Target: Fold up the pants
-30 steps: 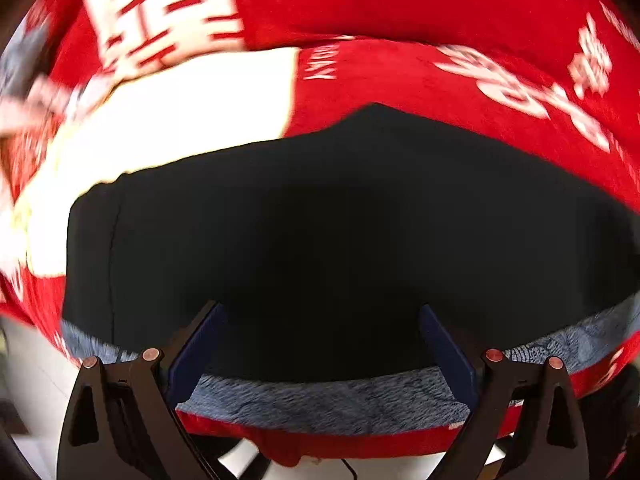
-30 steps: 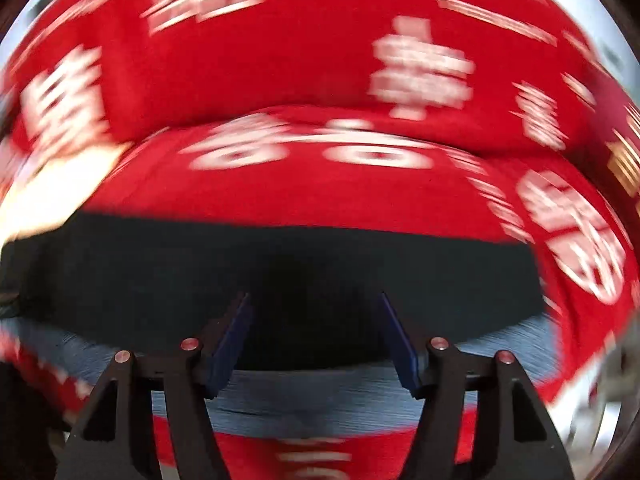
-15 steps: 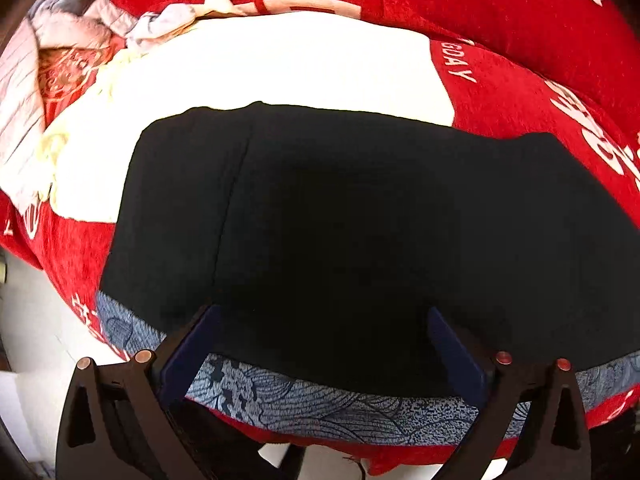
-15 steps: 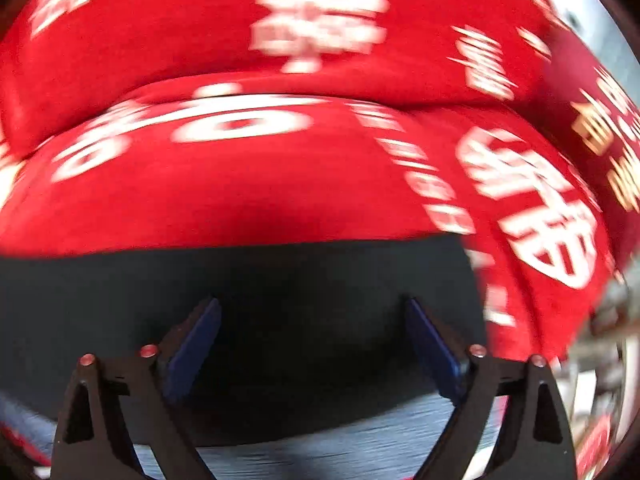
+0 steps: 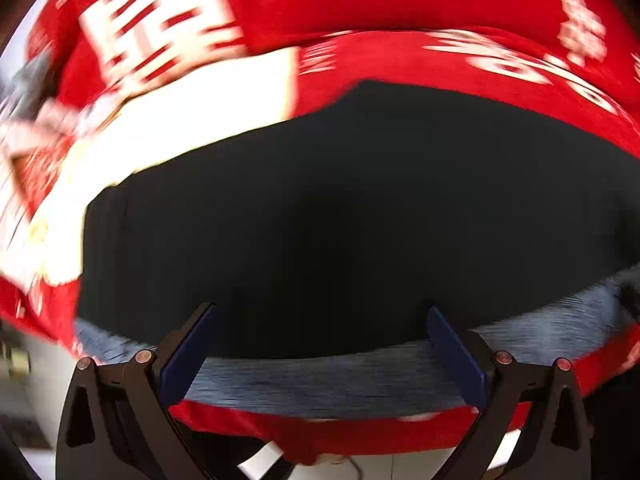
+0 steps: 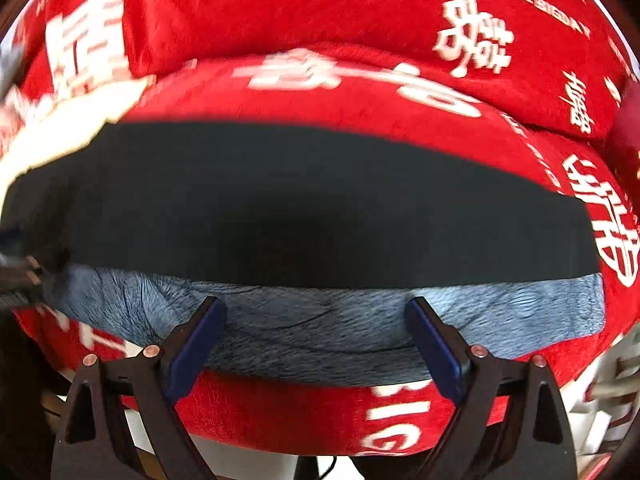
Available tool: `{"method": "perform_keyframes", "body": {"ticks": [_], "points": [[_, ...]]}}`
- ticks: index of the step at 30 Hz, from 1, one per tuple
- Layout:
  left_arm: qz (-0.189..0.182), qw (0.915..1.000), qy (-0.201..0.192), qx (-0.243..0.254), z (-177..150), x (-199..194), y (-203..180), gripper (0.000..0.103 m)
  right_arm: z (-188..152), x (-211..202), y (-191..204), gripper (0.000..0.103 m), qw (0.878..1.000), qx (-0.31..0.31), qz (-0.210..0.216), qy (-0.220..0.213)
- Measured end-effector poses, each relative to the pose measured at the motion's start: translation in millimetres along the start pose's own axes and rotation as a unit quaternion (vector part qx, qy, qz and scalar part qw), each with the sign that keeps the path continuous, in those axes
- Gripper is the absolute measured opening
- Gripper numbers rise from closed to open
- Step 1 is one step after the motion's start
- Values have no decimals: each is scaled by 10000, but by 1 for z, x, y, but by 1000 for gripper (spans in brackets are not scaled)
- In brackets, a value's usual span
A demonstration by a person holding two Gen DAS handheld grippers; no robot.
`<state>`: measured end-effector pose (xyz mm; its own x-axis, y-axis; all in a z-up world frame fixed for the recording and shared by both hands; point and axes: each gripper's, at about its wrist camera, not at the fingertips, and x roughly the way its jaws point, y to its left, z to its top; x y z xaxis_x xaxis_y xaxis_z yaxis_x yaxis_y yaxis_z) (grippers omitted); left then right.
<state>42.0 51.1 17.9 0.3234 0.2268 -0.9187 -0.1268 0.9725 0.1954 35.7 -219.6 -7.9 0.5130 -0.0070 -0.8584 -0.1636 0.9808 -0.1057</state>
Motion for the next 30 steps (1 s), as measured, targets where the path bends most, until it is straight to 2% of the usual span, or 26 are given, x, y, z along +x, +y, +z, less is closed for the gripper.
{"method": "perform_keyframes", "body": {"ticks": [4, 5, 8, 11, 12, 15, 18, 20, 22, 26, 30], "points": [[187, 9978, 123, -618, -14, 9, 64, 103, -3, 0, -37, 101, 9992, 370, -159, 11], [172, 9972, 121, -717, -23, 7, 81, 103, -5, 1, -51, 101, 9984, 482, -308, 49], [431, 9935, 194, -1040, -37, 15, 123, 103, -11, -3, -83, 102, 9957, 809, -436, 122], [512, 9856, 441, -1551, -42, 34, 158, 103, -15, -3, -118, 102, 9912, 1201, -523, 191], [480, 9823, 548, -1725, -35, 49, 167, 103, -16, -3, -127, 102, 9897, 1302, -563, 203], [312, 9743, 715, -2111, -43, 55, 185, 103, -15, -1, -145, 102, 9862, 1454, -757, 219], [506, 9791, 599, -1875, -44, 38, 172, 103, -15, -2, -153, 102, 9831, 1605, -834, 285], [271, 9828, 426, -1777, -38, 24, 157, 103, -13, -11, -148, 102, 9832, 1551, -937, 230], [-18, 9883, 263, -1499, -26, 13, 124, 103, -10, -27, -133, 102, 9869, 1462, -688, -21], [-317, 9987, 48, -393, -12, -4, 33, 103, -7, -33, -75, 102, 9950, 989, -142, -90], [-307, 9985, -117, 448, -4, -13, -33, 103, -4, -29, -13, 102, 9981, 520, 285, -180]]}}
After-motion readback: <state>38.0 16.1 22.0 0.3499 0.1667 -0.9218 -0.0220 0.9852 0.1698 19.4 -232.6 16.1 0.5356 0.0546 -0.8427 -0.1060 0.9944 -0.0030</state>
